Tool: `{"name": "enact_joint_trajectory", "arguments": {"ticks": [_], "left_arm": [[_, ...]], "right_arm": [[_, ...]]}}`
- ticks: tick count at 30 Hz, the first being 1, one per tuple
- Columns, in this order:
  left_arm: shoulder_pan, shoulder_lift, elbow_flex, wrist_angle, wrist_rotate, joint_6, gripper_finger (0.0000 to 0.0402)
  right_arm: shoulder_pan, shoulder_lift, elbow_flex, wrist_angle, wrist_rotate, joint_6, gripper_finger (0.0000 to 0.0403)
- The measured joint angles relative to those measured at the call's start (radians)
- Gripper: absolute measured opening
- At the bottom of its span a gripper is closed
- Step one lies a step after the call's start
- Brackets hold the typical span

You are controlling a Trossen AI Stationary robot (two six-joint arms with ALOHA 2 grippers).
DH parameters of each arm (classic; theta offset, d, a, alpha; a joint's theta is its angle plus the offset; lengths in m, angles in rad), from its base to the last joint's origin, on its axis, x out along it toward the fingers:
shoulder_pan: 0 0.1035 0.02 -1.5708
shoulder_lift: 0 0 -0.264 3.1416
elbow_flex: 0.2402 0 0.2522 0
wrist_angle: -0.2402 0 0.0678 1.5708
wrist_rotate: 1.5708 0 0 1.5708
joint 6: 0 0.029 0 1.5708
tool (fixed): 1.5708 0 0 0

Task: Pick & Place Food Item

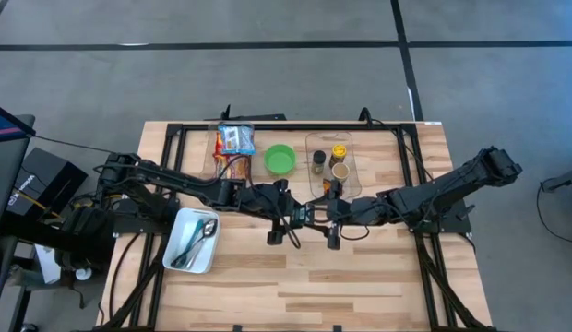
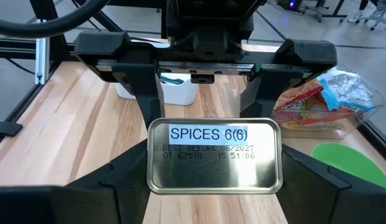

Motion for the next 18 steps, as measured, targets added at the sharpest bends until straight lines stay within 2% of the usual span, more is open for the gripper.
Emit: {"name": "enact_joint_trajectory", "arguments": {"ticks": [18], "left_arm": [[0.008, -0.001, -0.002, 0.027, -0.032, 0.004, 0.0279]], "right_arm": [[0.000, -0.002, 0.000, -0.002, 0.001, -0.001, 0.0271]]}}
